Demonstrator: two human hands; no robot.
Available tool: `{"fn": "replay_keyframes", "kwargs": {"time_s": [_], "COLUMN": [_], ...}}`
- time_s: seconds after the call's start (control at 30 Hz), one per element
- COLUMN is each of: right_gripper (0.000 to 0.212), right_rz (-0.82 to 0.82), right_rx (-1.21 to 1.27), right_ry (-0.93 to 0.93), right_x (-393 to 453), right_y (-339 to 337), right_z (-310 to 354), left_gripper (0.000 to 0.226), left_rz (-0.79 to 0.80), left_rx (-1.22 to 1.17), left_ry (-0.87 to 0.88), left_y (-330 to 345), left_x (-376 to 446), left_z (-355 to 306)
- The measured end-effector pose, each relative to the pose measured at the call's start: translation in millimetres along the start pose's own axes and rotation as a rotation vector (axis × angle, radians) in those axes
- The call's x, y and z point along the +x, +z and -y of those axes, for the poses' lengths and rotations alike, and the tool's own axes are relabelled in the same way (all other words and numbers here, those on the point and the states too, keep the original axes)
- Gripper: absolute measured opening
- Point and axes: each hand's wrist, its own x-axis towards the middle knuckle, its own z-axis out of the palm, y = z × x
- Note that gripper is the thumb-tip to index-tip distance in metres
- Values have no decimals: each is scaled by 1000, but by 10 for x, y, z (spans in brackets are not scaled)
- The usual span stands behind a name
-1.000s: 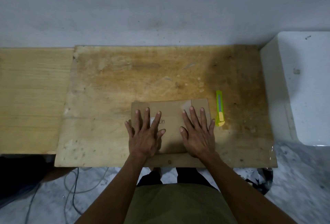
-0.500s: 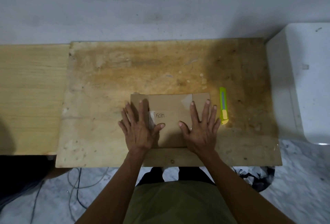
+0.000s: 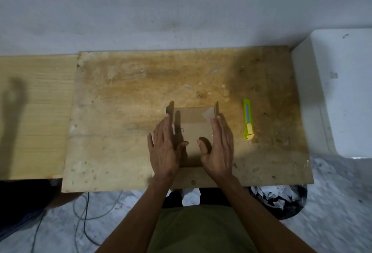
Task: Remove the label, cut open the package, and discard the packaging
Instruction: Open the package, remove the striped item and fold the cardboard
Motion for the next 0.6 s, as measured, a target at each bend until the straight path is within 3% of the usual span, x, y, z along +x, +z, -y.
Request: {"fn": "replay_keyframes", "kwargs": {"time_s": [0.2, 0.33, 0.6], "right_gripper": [73, 78, 91], "right_rz": [56, 92, 89], "right_rx": [211, 468, 226], "right_ry": [90, 206, 235], "right_x": [-7, 47, 141], "right_y": [-111, -123, -59], "right_z": [113, 96, 59], "left_gripper": [108, 94, 83], "left_rz": [55, 55, -14], "left_rx": [-180, -285, -310], "left_ry": [-20, -130, -88], "left_y": [-36, -67, -39], "left_x": [-1, 17, 45], "left_z": [32, 1, 15]}}
